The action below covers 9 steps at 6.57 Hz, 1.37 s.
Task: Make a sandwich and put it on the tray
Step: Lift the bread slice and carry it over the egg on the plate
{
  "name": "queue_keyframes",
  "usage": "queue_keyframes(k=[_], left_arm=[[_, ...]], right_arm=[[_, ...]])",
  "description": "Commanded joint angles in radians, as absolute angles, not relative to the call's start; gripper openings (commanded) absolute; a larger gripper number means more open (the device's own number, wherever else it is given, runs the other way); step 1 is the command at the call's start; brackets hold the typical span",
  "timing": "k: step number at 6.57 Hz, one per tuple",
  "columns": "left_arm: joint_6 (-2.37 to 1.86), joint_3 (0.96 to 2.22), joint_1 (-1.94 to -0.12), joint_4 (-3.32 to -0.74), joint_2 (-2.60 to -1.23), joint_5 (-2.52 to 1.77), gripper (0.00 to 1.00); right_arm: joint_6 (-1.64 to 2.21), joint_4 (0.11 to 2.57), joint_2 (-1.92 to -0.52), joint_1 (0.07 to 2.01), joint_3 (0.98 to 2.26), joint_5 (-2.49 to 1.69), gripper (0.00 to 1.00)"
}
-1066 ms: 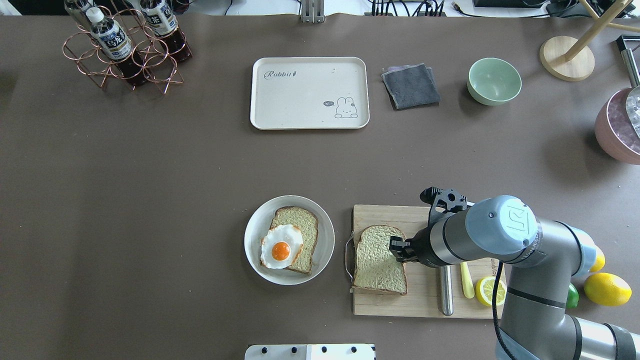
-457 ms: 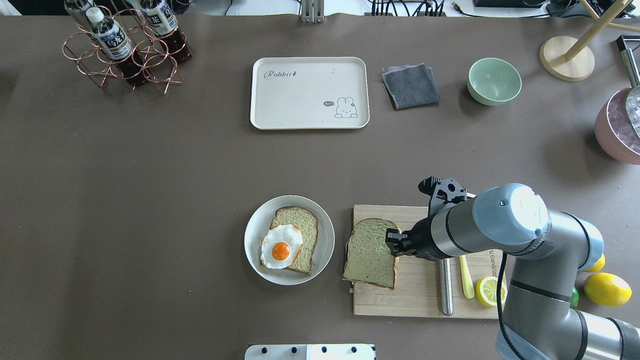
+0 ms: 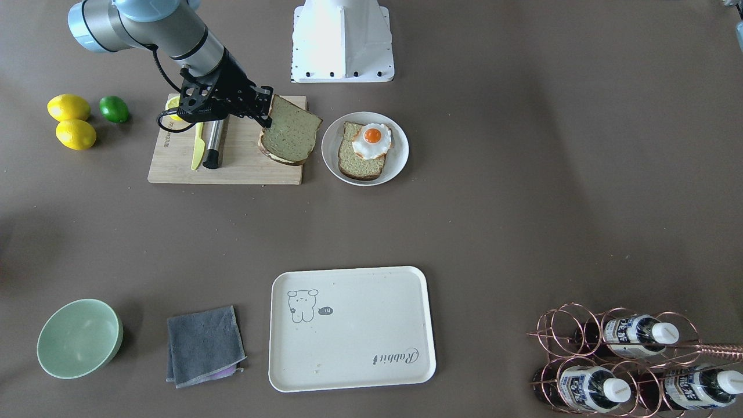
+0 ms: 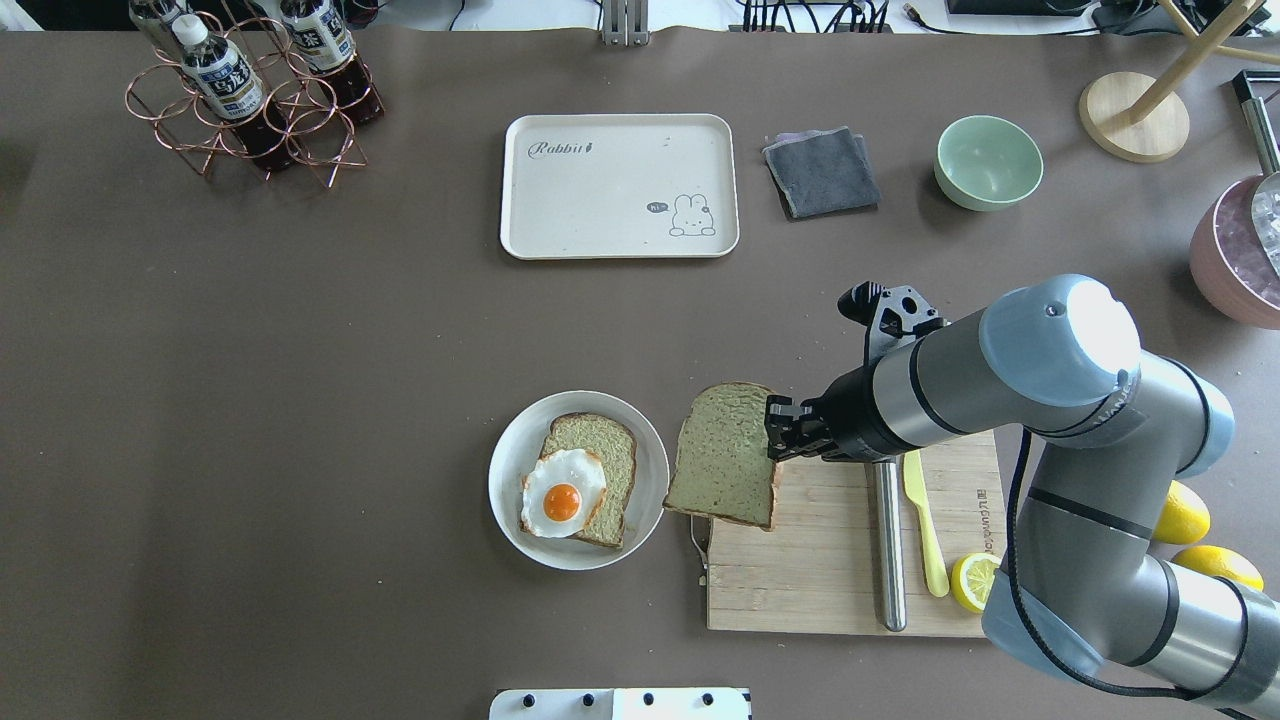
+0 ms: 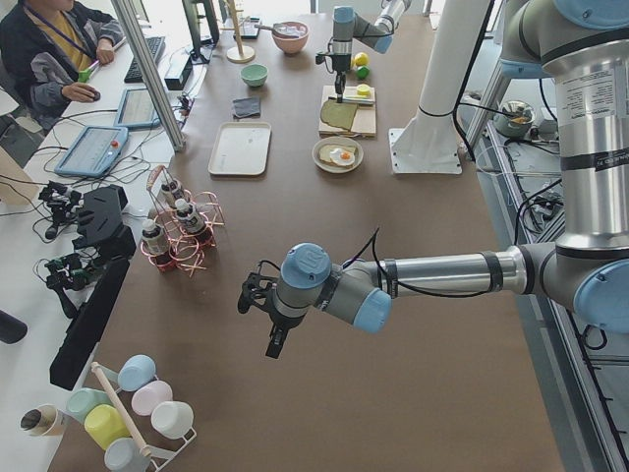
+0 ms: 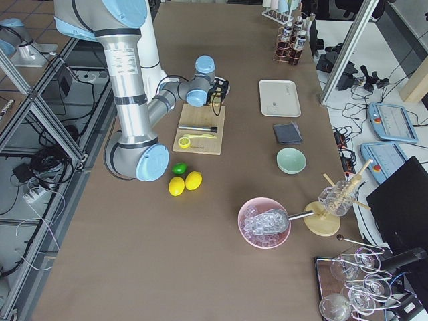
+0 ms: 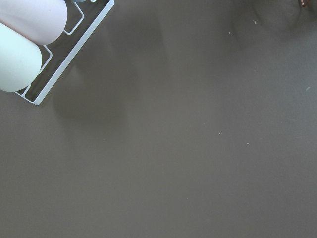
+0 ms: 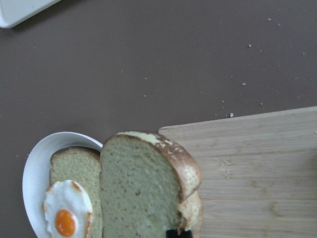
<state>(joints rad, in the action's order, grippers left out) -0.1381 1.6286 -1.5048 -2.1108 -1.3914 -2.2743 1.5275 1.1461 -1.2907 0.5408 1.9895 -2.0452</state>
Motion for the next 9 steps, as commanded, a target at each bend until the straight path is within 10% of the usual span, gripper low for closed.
queue_keyframes(k=[1,9], left_arm=[[-0.138,1.631,-1.505,-2.111,-1.391,-2.278,0.98],[-0.138,1.669,-1.508,-2.114,-1.345,-2.273,0.98]], right_arm=[[1.513,1.143,-1.164,0.560,1.935,-2.074,0.00],[1.604,0.922,-1.003,0.456,1.620,-2.062,0.00]])
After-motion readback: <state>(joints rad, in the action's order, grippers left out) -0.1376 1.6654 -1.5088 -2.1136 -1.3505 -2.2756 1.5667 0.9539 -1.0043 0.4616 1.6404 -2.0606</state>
